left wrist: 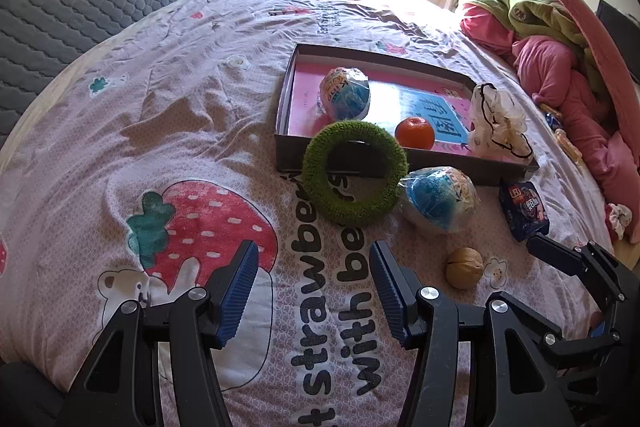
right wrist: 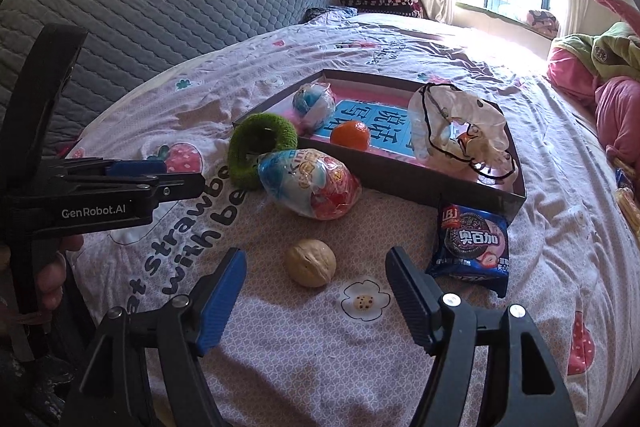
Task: Organize objects
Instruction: 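Move the left tool to the green fuzzy ring while the right tool approaches the walnut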
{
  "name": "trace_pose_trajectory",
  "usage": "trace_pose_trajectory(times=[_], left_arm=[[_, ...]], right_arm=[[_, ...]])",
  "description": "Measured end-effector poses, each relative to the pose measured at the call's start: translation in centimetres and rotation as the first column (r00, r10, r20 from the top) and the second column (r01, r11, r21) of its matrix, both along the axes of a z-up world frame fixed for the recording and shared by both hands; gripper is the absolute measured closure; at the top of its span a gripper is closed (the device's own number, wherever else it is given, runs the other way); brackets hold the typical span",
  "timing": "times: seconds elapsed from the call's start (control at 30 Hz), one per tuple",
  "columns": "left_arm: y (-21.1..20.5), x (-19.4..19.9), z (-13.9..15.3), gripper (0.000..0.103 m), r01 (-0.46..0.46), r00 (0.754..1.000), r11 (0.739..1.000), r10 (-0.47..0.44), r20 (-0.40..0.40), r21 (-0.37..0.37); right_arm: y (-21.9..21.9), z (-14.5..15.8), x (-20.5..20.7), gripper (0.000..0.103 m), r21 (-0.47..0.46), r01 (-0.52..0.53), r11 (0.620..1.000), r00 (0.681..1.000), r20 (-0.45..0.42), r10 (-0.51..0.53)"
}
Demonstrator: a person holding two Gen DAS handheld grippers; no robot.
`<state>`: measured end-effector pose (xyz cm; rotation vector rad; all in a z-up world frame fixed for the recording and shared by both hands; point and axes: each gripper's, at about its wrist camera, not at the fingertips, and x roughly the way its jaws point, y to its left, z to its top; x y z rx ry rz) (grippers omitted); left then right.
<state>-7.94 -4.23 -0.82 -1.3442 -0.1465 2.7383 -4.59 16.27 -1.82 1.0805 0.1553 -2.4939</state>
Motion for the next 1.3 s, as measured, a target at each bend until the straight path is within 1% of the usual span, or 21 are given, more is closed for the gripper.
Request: trace_pose_trajectory(times=[0.3, 0.73, 1.07, 1.3], left_arm=[[0.1, -1.1, -0.7, 0.044, 0.019, 1.0, 1.0, -0.019, -0.007, 0.014], [-0.5, -4.6, -1.8, 0.044, -0.011, 1.0, 1.0, 0.011, -0.003, 0.022], [-0.6, -6.2, -2.4, 0.044, -0.013, 1.0, 0.999, 0.013, 0.003, 0.033], [-0.6, -7.3, -2.9, 0.044, -0.016, 1.0, 0.998, 0.015, 0.012, 0.056]], right_arm=[[-0.4, -1.2, -0.4, 0.031, 0.021, 0.005, 1.0, 1.0, 0.019, -0.006], [-0.7, -2.6, -1.1, 0.031, 0.027, 0.001, 1.0, 0.999, 0.041, -0.002], [-1.4, -3.5, -1.7, 0.031, 0.054, -0.003, 0.999, 0.999, 0.042, 0.001], [-1.9, -3.9, -1.8, 0.031, 0.081, -0.009, 0.997, 1.0, 0.016, 0.008]])
